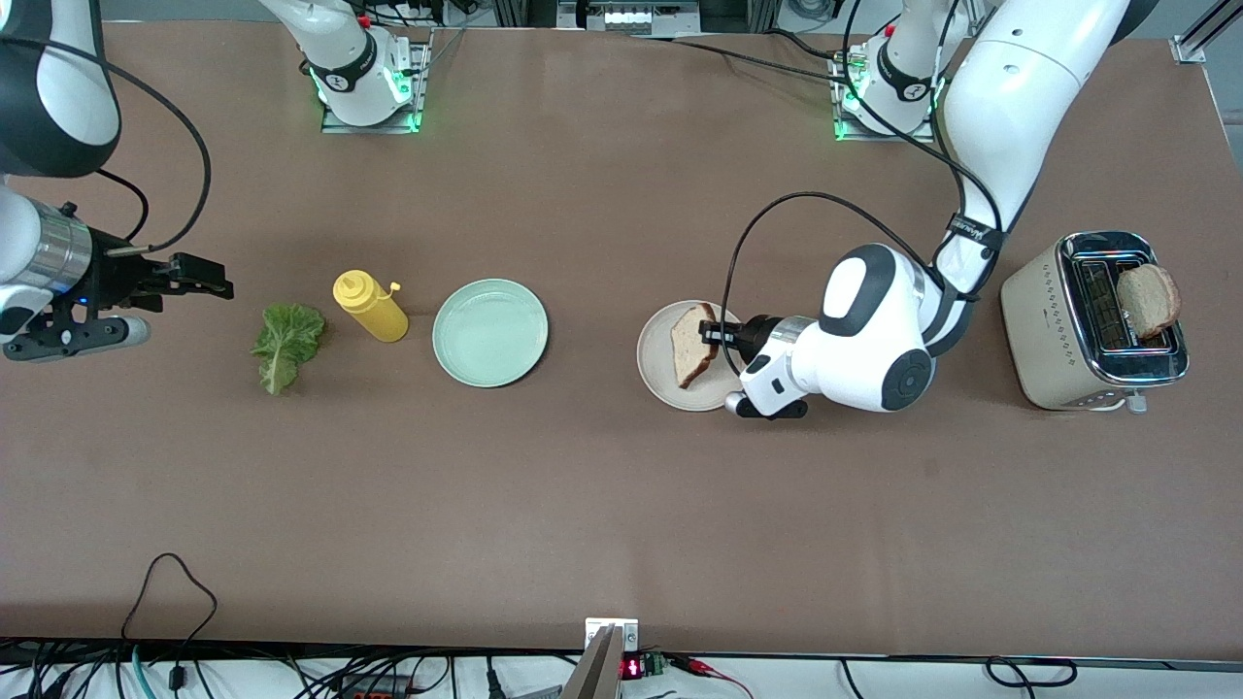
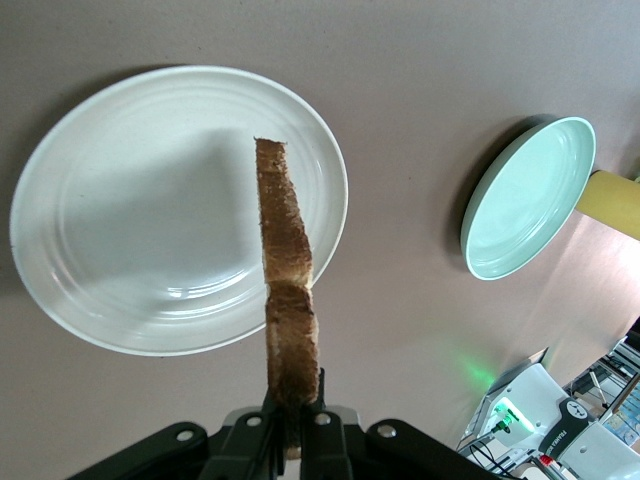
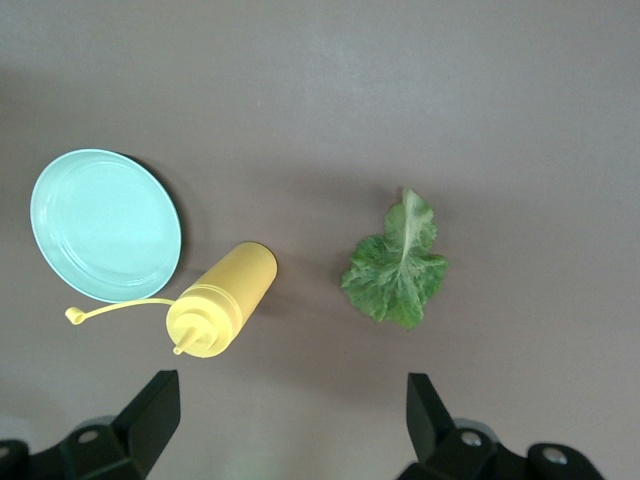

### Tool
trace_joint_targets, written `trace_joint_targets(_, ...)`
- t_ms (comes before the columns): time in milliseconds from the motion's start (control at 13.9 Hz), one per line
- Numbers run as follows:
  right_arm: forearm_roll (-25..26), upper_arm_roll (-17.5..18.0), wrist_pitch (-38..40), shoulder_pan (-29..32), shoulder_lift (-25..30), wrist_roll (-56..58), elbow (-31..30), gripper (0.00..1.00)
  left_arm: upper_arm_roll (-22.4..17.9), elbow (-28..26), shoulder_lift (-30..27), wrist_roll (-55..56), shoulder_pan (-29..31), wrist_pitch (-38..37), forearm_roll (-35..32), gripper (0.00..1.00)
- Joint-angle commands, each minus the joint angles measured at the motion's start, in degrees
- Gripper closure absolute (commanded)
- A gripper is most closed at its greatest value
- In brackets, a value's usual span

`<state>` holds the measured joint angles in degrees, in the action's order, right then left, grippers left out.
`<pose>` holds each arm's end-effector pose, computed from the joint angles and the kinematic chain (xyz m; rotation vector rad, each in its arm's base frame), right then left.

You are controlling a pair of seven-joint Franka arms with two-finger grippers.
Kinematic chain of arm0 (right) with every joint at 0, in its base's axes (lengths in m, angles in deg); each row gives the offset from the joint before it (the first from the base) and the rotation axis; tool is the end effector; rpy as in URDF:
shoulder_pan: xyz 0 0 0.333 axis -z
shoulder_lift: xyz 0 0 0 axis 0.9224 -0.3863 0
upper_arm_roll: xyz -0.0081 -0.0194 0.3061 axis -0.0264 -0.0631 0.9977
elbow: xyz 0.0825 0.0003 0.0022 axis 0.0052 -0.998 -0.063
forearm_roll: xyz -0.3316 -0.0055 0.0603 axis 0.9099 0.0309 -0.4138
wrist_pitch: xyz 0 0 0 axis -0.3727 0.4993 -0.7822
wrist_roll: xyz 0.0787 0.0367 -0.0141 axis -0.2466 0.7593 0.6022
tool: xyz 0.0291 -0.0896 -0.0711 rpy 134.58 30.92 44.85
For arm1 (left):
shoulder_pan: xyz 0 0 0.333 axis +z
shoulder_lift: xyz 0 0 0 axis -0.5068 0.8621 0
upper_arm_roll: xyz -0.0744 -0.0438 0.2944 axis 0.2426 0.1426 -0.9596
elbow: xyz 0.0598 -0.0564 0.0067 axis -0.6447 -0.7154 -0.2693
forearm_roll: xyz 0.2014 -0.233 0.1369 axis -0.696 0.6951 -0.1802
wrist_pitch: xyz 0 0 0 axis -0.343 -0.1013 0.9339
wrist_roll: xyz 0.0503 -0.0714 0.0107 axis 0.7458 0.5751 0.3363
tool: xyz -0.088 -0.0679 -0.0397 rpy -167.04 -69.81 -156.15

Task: Make sandwich in beige plate with both arms
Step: 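Lay the bread on the beige plate while the right gripper reaches the bottle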

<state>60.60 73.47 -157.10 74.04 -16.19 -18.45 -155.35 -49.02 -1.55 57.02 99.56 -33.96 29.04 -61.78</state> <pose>0.5493 -0.0030 0.4880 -3.0376 -0.2474 0.2486 0.5651 -0.2843 0.2922 2.5145 -0.0024 -0.6219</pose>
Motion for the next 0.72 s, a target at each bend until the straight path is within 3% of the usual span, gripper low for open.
trace_joint_targets(0,-2.4,0.32,0.07,0.53,-1.18,0.84,0.58,0.0,-0.04,-0.07,0.55,-0.49,-0.18,1.01,1.44,1.0)
trace_joint_targets(72,-6.16,0.15,0.68,1.05,-1.1,1.8,0.58,0.0,-0.04,-0.07,0.9,-0.49,-0.79,1.19,1.53,1.0)
trace_joint_targets(360,-13.2,-0.11,0.16,0.54,-2.51,12.41,-0.64,0.0,-0.04,0.02,2.65,-0.66,-2.11,3.99,1.88,1.0)
trace_joint_targets(648,-14.46,-0.03,-5.72,0.44,-1.98,23.21,-5.65,0.0,-0.13,-0.07,3.53,-0.84,-2.2,4.53,2.85,0.99)
